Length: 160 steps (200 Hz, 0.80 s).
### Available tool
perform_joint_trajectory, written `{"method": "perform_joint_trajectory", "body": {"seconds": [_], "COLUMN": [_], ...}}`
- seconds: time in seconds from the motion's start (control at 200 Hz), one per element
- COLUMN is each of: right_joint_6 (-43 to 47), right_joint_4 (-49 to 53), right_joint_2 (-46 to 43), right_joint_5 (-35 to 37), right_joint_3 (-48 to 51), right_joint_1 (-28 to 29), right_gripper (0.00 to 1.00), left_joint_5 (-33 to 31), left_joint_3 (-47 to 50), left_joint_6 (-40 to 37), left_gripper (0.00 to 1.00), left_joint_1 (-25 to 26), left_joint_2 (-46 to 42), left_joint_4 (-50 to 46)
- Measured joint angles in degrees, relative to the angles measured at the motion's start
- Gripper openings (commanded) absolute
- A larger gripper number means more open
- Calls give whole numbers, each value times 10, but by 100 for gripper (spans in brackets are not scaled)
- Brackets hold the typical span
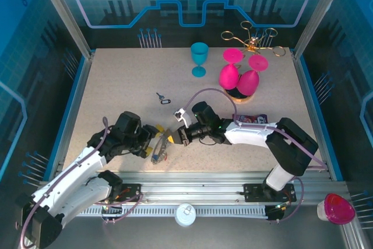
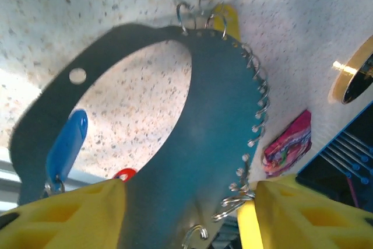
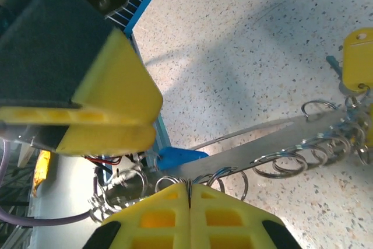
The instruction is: Put the keys on the keyring
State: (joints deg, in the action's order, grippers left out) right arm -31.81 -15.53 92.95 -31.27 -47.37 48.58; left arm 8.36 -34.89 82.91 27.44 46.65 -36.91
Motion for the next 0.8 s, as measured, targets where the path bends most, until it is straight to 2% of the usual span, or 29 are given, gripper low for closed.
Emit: {"method": "perform_joint_trajectory", "body": {"seconds": [0.11, 0.255, 0.56, 0.8], "right_joint_6": [32, 121, 405, 518], "right_joint_4": [32, 95, 281, 310], "right_joint_2": [-16, -46, -104, -115], "right_joint_5": [9, 9, 12, 1], "right_joint_3": [0, -2, -31, -34], "right_joint_1": [-3, -18, -63, -71], "right_gripper": [0, 0, 0, 0], "left_joint_5": [-35, -70, -76, -75], "left_joint_3": [0, 0, -2, -10], "left_joint_6": [-55, -131, -281, -440], "left_gripper": [84, 85, 75, 67], "left_joint_1": [0, 0, 0, 0], "left_joint_2": [-15, -3, 97, 77], "left_joint_4": [15, 65, 171, 234]}}
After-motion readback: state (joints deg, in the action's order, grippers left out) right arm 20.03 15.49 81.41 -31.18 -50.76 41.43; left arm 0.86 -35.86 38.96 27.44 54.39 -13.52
